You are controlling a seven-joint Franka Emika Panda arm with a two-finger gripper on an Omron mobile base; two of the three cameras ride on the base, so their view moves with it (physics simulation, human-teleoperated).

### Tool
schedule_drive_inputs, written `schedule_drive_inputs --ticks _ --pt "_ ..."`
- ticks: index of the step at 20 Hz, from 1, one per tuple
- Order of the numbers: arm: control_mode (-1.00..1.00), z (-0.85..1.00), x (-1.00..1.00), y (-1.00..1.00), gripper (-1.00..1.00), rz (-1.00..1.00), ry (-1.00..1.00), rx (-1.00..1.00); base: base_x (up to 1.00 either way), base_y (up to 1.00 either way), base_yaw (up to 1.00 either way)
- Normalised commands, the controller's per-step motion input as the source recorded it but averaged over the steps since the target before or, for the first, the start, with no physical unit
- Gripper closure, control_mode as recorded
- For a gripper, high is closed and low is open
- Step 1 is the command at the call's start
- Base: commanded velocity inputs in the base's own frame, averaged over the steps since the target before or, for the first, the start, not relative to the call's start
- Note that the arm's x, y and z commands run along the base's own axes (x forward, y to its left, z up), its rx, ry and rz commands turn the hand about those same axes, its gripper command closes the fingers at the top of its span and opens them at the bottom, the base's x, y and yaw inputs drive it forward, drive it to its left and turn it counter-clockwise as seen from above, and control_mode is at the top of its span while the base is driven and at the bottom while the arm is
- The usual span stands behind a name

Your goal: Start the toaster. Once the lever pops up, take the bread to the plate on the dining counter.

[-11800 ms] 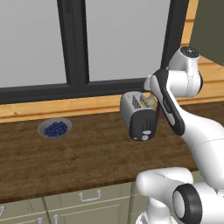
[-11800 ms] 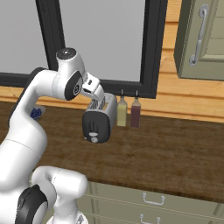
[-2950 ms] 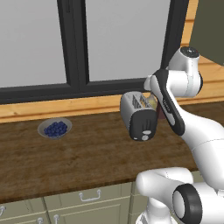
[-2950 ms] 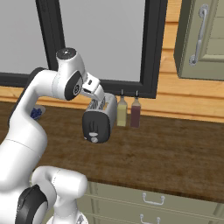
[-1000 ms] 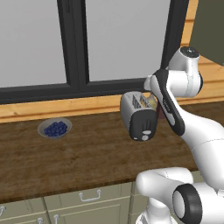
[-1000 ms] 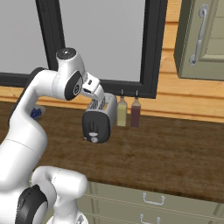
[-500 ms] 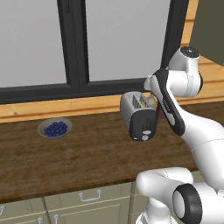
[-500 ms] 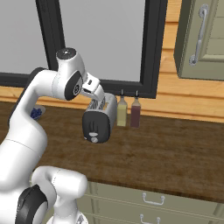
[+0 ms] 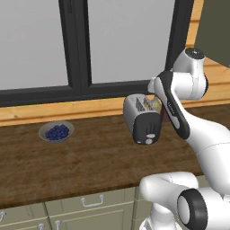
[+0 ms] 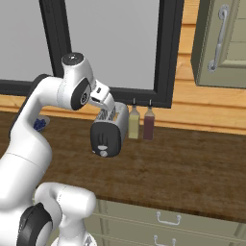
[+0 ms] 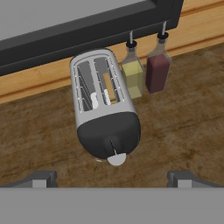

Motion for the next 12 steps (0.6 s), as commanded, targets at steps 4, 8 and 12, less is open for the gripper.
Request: schedule_drive_inputs --ticks 4,8,12 --pt "-1.00 0.00 0.00 0.00 -1.00 0.00 0.00 0.00 0.00 0.00 0.00" --pt "-1.00 0.00 0.00 0.00 -1.00 0.00 0.00 0.00 0.00 0.00 0.00" --pt "-1.00 0.00 0.00 0.00 -1.00 0.00 0.00 0.00 0.00 0.00 0.00"
